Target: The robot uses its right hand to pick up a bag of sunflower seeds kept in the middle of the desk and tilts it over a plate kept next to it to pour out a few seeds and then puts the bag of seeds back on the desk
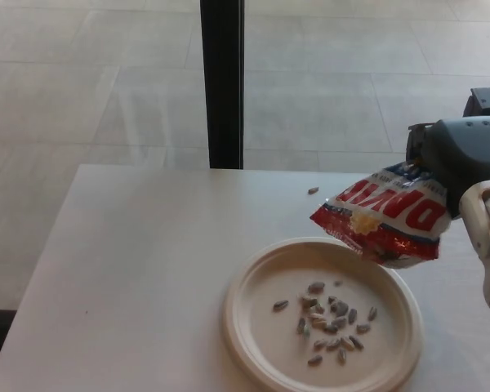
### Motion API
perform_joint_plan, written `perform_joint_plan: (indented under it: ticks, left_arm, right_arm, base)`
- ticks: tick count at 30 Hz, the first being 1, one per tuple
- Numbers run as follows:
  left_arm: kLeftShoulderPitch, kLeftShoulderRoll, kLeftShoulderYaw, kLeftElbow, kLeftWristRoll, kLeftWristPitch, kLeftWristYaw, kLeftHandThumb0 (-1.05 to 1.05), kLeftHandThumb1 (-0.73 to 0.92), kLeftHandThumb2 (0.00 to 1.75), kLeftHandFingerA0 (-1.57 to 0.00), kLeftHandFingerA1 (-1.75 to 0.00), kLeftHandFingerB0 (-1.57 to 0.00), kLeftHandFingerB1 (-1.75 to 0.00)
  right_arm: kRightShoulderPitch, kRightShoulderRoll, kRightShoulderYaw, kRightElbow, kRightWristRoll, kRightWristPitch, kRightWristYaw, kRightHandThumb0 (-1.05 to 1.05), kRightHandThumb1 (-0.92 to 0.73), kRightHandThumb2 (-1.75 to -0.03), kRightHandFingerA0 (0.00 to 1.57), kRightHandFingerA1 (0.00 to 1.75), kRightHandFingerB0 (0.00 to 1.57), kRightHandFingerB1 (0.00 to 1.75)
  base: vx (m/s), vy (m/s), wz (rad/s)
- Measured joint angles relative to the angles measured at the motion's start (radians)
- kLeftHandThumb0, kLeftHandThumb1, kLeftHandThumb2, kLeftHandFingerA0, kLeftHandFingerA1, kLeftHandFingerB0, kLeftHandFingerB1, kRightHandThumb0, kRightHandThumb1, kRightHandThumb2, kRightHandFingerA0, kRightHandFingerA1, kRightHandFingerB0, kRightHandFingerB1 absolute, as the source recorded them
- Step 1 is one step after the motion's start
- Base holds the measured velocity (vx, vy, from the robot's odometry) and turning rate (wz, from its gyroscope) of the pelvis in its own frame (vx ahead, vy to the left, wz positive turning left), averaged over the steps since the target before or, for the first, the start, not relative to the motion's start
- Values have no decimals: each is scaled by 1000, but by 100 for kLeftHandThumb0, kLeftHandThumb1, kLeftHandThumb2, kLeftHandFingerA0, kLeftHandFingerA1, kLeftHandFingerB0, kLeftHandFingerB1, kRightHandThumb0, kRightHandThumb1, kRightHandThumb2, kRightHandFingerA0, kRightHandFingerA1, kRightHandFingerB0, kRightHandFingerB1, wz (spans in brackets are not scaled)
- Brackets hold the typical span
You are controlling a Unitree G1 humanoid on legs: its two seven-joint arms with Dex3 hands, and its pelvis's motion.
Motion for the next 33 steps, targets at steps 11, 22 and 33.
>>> perform_joint_plan:
  ticks: [11, 22, 33]
  left_arm:
    - [-5, 5, -6, -1, 0, 0, 0, -81, 73, 63, -46, -50, -45, -37]
    - [-5, 12, -8, 0, 0, 0, 0, -81, 75, 63, -45, -51, -43, -37]
    - [-6, 16, -19, -1, 1, -1, 0, -86, 61, 80, -42, -55, -39, -45]
  right_arm:
    - [13, 17, -23, -4, 5, 31, 22, -37, -63, -77, 89, 164, 82, 94]
    - [85, -1, -10, -6, -7, 4, -13, -34, -62, -76, 90, 175, 76, 117]
    - [40, -77, 111, 21, -123, -46, -108, -42, -66, -69, 94, 175, 76, 140]
  base:
    - [0, 0, 0]
    - [0, 0, 0]
    - [0, 0, 0]
